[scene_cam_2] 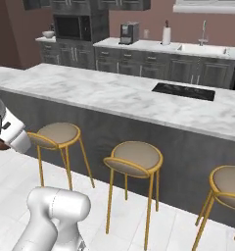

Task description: Pick the egg and butter from the fridge and place them by the bowl for mixing.

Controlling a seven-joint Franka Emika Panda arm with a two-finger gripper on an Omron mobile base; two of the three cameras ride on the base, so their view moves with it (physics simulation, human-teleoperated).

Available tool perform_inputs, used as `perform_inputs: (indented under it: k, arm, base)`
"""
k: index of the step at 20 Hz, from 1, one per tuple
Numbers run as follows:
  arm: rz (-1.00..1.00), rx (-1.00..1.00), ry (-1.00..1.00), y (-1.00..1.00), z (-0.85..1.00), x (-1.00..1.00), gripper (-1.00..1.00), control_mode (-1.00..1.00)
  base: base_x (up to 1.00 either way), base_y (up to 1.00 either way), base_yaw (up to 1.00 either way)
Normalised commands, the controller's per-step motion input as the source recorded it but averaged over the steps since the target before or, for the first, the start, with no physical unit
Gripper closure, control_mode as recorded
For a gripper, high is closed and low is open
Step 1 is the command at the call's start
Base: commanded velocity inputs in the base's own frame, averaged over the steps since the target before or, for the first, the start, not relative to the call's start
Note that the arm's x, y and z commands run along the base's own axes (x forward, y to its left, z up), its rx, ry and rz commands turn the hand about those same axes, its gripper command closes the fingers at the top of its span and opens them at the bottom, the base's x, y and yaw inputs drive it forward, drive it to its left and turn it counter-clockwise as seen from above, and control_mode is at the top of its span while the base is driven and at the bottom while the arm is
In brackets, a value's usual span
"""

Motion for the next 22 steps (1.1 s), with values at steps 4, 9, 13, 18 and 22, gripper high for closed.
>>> perform_inputs:
  k: [4, 9, 13, 18, 22]
  arm:
    - [0.0, 0.0, 0.0, 0.0, 0.0, 0.0, 1.0, 1.0]
    - [0.0, 0.0, 0.0, 0.0, 0.0, 0.0, 1.0, 1.0]
    - [0.0, 0.0, 0.0, 0.0, 0.0, 0.0, 1.0, 1.0]
    - [0.0, 0.0, 0.0, 0.0, 0.0, 0.0, 1.0, 1.0]
    - [0.0, 0.0, 0.0, 0.0, 0.0, 0.0, 1.0, 1.0]
  base:
    - [0.45, 1.0, 0.08]
    - [0.49, 1.0, 0.0]
    - [0.56, 1.0, 0.0]
    - [0.59, 1.0, 0.0]
    - [0.68, 1.0, 0.0]
